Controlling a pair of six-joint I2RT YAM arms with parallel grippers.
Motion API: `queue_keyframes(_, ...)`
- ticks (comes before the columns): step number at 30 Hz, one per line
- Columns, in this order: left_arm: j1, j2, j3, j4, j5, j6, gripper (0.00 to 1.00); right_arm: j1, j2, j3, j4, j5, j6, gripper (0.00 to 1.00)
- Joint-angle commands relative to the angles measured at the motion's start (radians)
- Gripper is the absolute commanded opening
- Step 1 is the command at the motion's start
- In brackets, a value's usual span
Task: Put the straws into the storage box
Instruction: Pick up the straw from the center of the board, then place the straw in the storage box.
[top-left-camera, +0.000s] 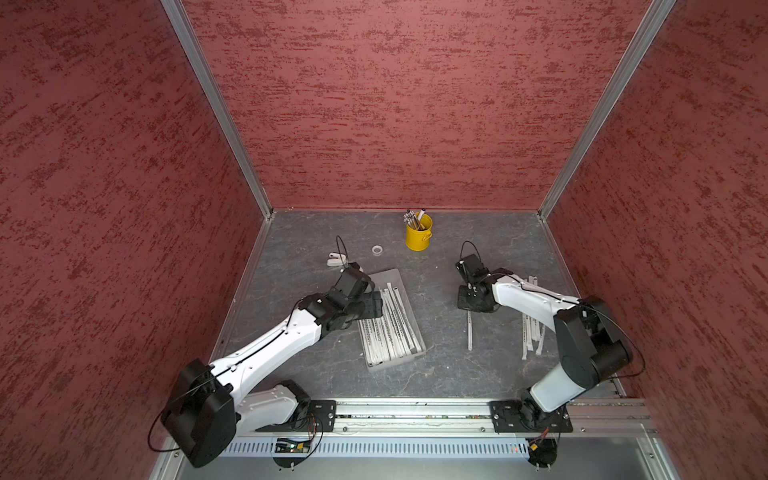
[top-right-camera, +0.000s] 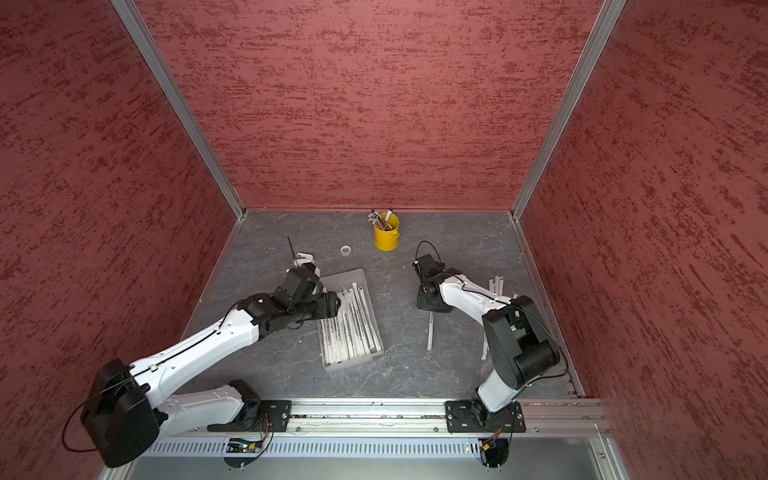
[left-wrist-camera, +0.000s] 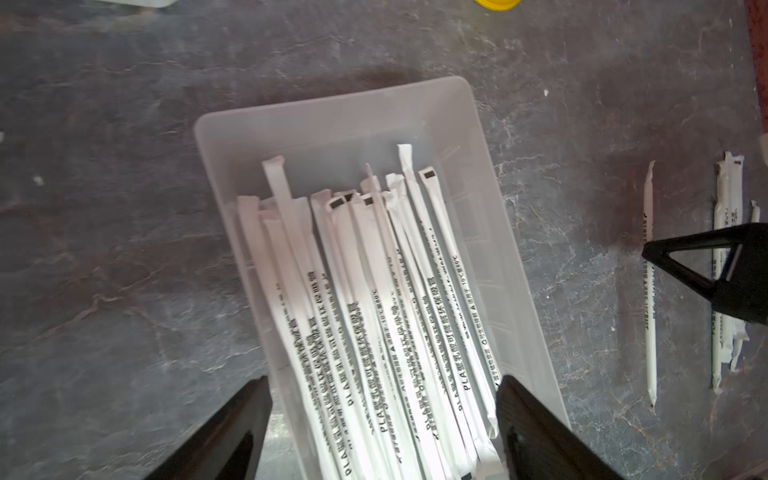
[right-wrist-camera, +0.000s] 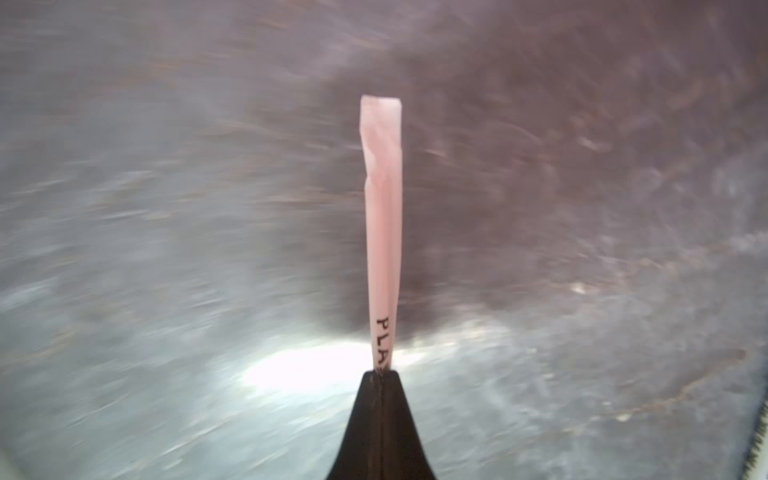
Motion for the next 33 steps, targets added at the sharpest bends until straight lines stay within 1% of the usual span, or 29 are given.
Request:
queue_keyframes(1,0.053,-0.061,-0.038,-0.043,0.025,-0.026,0.87,0.114,-0.021,0.133,-0.073,0.031,0.027,0.02)
queue_keyframes(5,0.108,-0.108,-0.050,-0.073,0.048,-0.036,0.87,0.282,0.034,0.312,-0.126,0.042,0.067,0.02)
queue_keyframes(8,0.117,-0.119,-0.043,-0.084,0.056,-0.044,0.87,0.393,0.110,0.431,-0.144,0.075,0.088,0.02)
queue_keyframes(10,0.118,-0.119,-0.039,-0.084,0.065,-0.054,0.87,0.449,0.165,0.489,-0.152,0.102,0.102,0.02)
queue_keyframes(12,0.116,-0.118,-0.042,-0.073,0.077,-0.064,0.87,0.477,0.211,0.517,-0.139,0.114,0.122,0.02)
queue_keyframes(15,0.110,-0.109,-0.052,-0.050,0.092,-0.073,0.87,0.489,0.263,0.522,-0.087,0.107,0.149,0.02)
queue_keyframes(21,0.083,-0.079,-0.057,-0.025,0.097,-0.076,0.87,0.489,0.352,0.541,-0.068,0.094,0.170,0.02)
queue_keyframes(33,0.039,-0.038,-0.054,0.006,0.089,-0.087,0.87,0.489,0.442,0.512,-0.037,0.048,0.202,0.03)
